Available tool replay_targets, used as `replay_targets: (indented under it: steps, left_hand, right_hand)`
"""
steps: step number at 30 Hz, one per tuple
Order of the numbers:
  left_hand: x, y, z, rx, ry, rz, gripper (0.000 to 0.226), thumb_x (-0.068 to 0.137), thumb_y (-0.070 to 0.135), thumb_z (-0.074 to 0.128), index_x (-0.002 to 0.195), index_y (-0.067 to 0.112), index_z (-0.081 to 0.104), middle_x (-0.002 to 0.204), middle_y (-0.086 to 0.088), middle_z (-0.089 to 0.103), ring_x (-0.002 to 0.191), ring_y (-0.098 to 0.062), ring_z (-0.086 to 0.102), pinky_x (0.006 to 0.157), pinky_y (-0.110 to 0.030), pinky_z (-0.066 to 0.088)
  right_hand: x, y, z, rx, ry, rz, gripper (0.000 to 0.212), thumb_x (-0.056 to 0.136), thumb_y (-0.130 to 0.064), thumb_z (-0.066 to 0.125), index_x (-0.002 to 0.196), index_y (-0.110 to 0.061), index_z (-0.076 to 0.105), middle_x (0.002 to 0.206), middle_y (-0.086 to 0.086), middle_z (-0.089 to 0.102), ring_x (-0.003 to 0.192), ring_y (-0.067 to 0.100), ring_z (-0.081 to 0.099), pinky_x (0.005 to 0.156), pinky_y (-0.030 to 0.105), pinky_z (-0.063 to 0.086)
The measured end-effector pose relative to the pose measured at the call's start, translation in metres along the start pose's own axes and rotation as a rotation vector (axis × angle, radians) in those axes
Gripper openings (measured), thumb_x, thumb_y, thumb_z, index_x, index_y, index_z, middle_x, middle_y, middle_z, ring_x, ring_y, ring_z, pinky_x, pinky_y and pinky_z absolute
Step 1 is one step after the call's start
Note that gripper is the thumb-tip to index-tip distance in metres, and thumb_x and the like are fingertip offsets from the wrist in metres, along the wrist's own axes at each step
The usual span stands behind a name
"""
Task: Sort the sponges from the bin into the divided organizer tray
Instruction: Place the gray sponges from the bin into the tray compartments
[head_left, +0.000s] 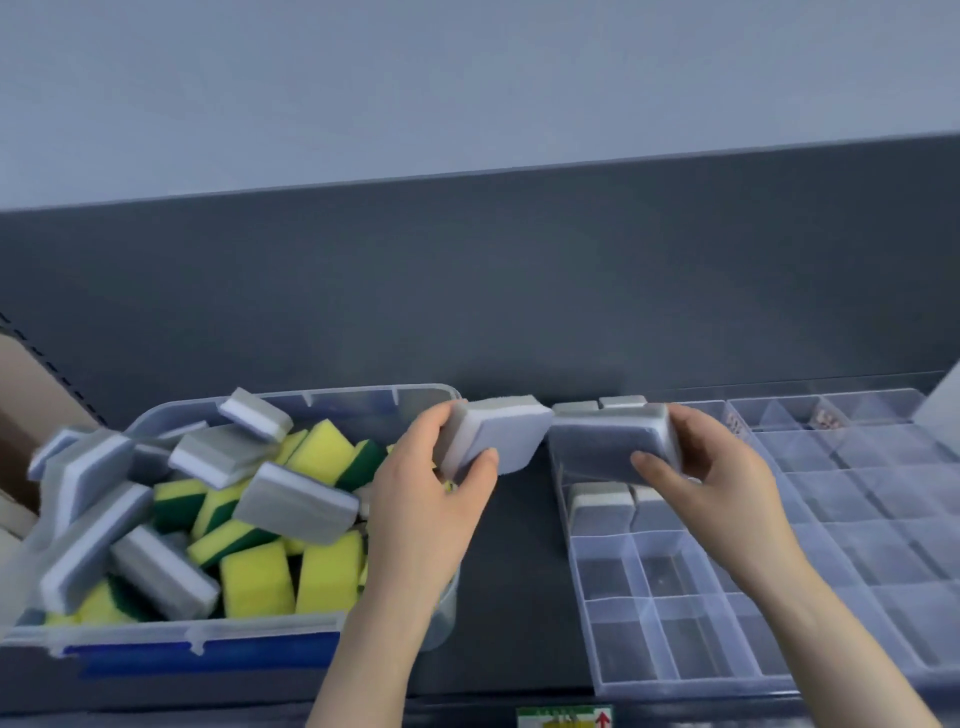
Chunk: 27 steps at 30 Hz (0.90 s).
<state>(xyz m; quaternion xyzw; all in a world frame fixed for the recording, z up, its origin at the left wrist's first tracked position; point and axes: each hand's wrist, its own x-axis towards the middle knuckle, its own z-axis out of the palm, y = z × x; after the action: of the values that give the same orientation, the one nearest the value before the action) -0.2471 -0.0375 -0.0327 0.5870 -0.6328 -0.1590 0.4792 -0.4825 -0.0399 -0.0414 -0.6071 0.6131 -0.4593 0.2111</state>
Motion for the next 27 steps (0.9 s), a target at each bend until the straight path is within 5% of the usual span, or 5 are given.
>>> replay_targets:
  steps: [8, 15, 22, 27]
  left_hand:
    - [-0.030, 0.015, 0.035, -0.104, -0.004, -0.041, 0.039, 0.079, 0.027, 0.072, 0.100, 0.050, 0.049, 0.097, 0.023, 0.061, 0.090, 0.005, 0.059, 0.063, -0.013, 0.050]
    - [-0.055, 0.003, 0.058, -0.163, -0.070, -0.142, 0.035, 0.081, 0.023, 0.071, 0.101, 0.045, 0.053, 0.096, 0.023, 0.062, 0.092, 0.004, 0.060, 0.065, -0.010, 0.048]
    - [-0.065, -0.005, 0.079, -0.130, -0.142, -0.230, 0.036, 0.082, 0.022, 0.071, 0.104, 0.043, 0.051, 0.100, 0.021, 0.062, 0.091, 0.004, 0.059, 0.072, -0.023, 0.051]
    - [-0.073, -0.009, 0.077, -0.150, -0.106, -0.207, 0.039, 0.080, 0.018, 0.073, 0.105, 0.042, 0.053, 0.099, 0.021, 0.063, 0.093, 0.002, 0.061, 0.070, -0.015, 0.051]
  right_hand:
    - [-0.014, 0.035, -0.042, 0.080, 0.049, 0.018, 0.041, 0.077, -0.014, 0.073, 0.103, -0.041, 0.057, 0.095, -0.021, 0.066, 0.087, -0.001, 0.062, 0.075, 0.019, 0.048]
    - [-0.030, 0.073, -0.058, 0.101, 0.016, 0.074, 0.042, 0.076, -0.010, 0.074, 0.095, -0.043, 0.057, 0.091, -0.019, 0.069, 0.084, -0.002, 0.063, 0.073, 0.012, 0.049]
    - [-0.034, 0.091, -0.059, 0.105, -0.058, 0.139, 0.039, 0.076, -0.005, 0.074, 0.099, -0.033, 0.060, 0.092, -0.011, 0.070, 0.087, 0.008, 0.065, 0.078, 0.030, 0.052]
    - [-0.035, 0.093, -0.064, 0.128, -0.058, 0.118, 0.040, 0.074, 0.000, 0.074, 0.097, -0.031, 0.061, 0.089, -0.010, 0.070, 0.084, 0.006, 0.064, 0.075, 0.019, 0.050]
